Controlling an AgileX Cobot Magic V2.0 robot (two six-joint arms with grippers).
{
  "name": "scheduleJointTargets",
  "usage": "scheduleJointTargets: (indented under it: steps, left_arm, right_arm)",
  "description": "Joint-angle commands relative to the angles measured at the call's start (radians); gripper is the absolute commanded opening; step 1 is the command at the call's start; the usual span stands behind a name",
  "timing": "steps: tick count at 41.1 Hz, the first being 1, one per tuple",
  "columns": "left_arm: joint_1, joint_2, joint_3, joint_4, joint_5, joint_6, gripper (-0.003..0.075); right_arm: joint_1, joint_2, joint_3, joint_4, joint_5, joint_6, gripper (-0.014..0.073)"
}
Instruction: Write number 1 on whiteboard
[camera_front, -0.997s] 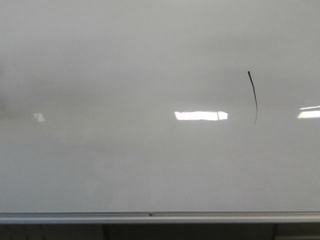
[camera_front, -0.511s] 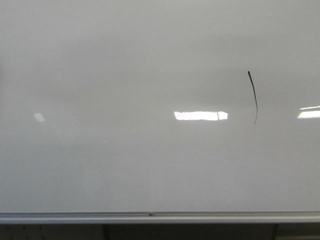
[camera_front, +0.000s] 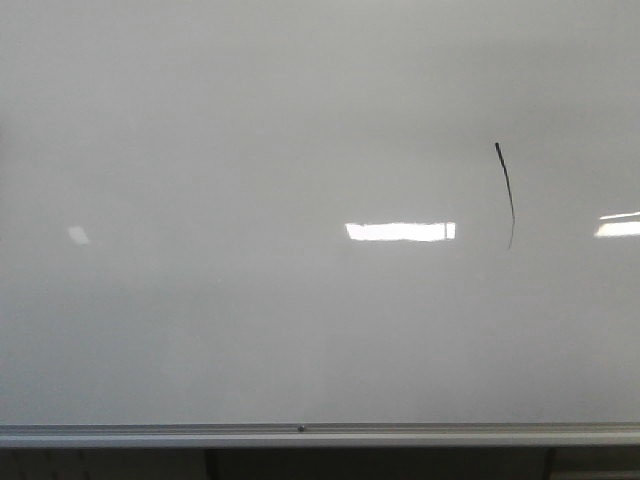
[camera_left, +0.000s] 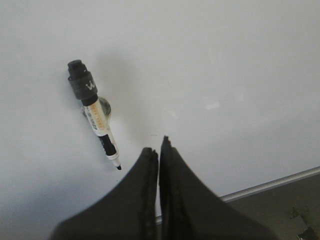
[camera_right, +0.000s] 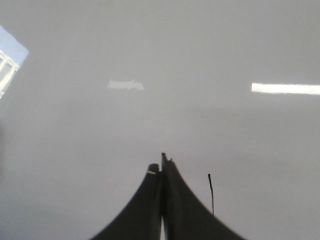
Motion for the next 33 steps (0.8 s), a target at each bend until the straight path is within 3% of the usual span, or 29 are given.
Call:
scheduleJointTargets:
  steps: [1,7,17,23,33]
  left_arm:
    - [-0.042,-0.052,-0.025,-0.027,-0.052,-0.004,-0.002]
    - [-0.116,-0.138,0.038,-0.027,-0.147,0.025,-0.002]
    - [-0.217,-0.393,0.296,-0.072,-0.345,0.025,-0.002]
    - [-0.222,-0.56,0.407,-0.157,-0.37,0.025,-0.002]
    - [-0.222,-0.801,0.538,-0.167,-0.37,0.025,-0.002]
  right_arm:
    - [-0.005,-0.006,-0.026,0.026,-0.048,-0.004,-0.006]
    - [-0.005,-0.006,-0.014,0.026,-0.044,-0.004,-0.006]
    - [-0.005,-0.062,0.074,0.026,-0.05,-0.026,-0.006]
    - [-0.005,-0.183,0.146,0.026,-0.056,-0.051,-0.006]
    - [-0.005,-0.445,0.257,0.034,-0.056,-0.05,-0.006]
